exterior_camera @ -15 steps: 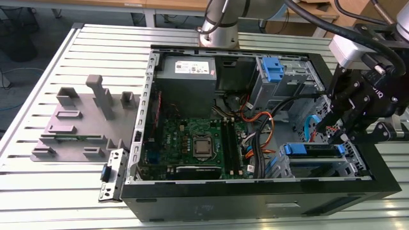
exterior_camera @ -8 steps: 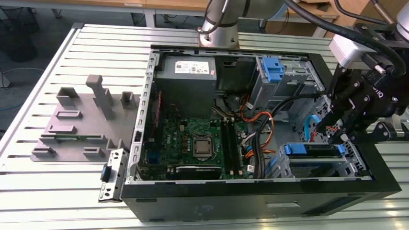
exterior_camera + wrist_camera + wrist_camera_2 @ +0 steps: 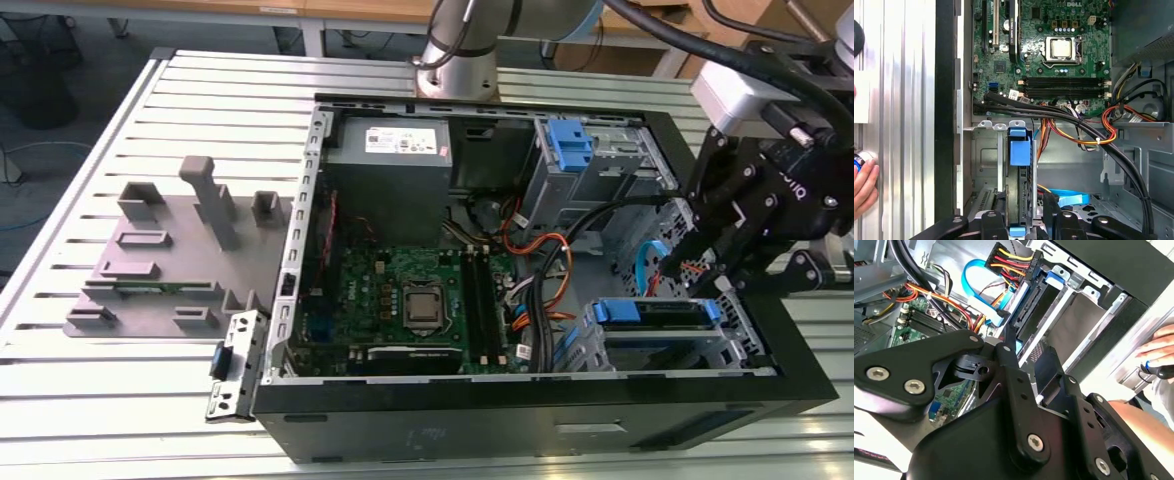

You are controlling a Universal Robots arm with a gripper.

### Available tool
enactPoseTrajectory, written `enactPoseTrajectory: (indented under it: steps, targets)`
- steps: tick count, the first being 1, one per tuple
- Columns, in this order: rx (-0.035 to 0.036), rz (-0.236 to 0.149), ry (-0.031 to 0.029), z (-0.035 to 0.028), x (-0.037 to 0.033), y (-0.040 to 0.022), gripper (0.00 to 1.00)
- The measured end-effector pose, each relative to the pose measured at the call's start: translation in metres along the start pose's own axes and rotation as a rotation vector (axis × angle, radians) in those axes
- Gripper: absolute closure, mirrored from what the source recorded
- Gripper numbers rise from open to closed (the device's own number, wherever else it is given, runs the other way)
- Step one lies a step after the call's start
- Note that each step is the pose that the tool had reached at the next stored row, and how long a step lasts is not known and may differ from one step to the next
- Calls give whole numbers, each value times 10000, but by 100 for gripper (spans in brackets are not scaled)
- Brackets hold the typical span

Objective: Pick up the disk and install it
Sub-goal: 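Insert the first disk wire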

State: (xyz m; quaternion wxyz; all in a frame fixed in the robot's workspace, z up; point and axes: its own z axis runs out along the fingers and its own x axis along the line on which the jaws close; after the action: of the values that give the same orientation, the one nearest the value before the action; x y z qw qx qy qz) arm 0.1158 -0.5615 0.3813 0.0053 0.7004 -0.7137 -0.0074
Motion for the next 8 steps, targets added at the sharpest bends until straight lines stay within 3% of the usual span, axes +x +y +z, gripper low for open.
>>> enactPoseTrajectory:
  steps: [3,8]
  targets:
    - [0,0,-4,-14,0,0,58]
    - [0,0,-3,24,-52,0,58]
